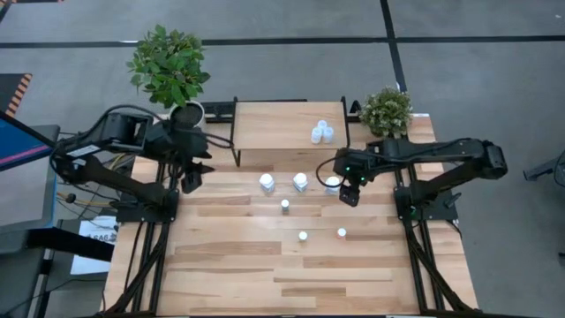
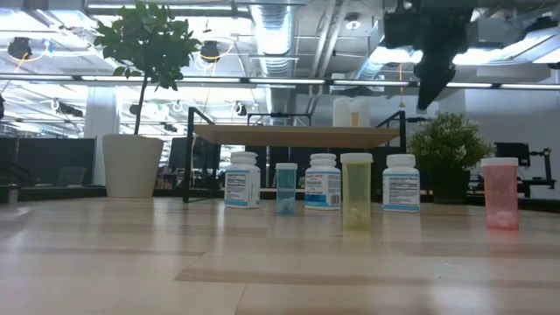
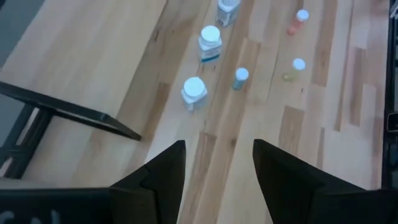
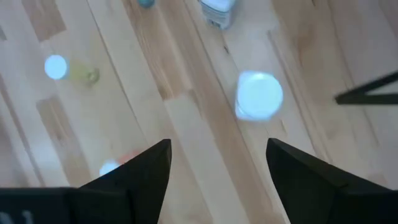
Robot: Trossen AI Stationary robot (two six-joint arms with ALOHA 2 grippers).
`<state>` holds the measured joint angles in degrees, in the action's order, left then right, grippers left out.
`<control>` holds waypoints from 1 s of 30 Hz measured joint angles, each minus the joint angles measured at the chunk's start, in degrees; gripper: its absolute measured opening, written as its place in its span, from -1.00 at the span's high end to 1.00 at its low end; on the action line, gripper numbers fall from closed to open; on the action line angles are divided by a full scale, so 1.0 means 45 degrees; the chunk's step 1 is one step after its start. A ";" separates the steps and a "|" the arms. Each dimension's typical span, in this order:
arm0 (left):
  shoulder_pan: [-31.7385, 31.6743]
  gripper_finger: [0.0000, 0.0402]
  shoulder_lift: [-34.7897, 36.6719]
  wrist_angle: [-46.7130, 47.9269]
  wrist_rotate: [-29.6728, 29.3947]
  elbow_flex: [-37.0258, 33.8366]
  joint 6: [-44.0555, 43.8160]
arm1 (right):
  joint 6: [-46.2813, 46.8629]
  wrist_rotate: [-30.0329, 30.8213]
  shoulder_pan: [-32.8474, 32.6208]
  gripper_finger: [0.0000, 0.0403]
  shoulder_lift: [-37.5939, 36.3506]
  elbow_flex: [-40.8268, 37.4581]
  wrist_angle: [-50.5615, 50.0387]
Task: Pick and place medicine bottles onto shelf by color
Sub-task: Put the right white blue pill bottle on the shelf
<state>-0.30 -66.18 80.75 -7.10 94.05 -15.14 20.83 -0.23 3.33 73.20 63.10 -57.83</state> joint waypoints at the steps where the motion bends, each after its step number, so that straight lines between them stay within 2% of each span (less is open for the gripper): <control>1: 0.0027 0.13 0.0164 -0.0131 -0.0003 -0.0310 0.0026 | -0.0085 0.0004 0.0003 -0.42 -0.0002 -0.0197 0.0346; 5: 0.0062 0.13 0.0609 -0.0462 -0.0007 -0.1199 0.0191 | -0.0270 0.0027 0.0037 -0.42 0.0193 -0.0543 0.0917; 11: 0.0058 0.13 0.0758 -0.0565 -0.0208 -0.1802 0.0172 | -0.0457 0.0377 0.0126 -0.42 0.1326 -0.0521 0.0792; 19: 0.0058 0.13 0.0733 -0.0554 -0.0235 -0.1878 0.0190 | -0.0956 0.0428 0.0220 -0.42 0.3295 0.0268 -0.0078; 22: 0.0055 0.13 0.0734 -0.0549 -0.0236 -0.1878 0.0201 | -0.0772 0.0496 0.0393 -0.42 0.3572 0.0609 -0.0598; 30: 0.0054 0.14 0.0734 -0.0486 -0.0236 -0.1878 0.0206 | -0.0015 0.1131 0.0997 -0.42 0.3782 0.0666 -0.0236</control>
<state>-0.05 -62.87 78.56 -8.16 85.60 -14.22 20.77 4.86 7.82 90.22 66.10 -58.90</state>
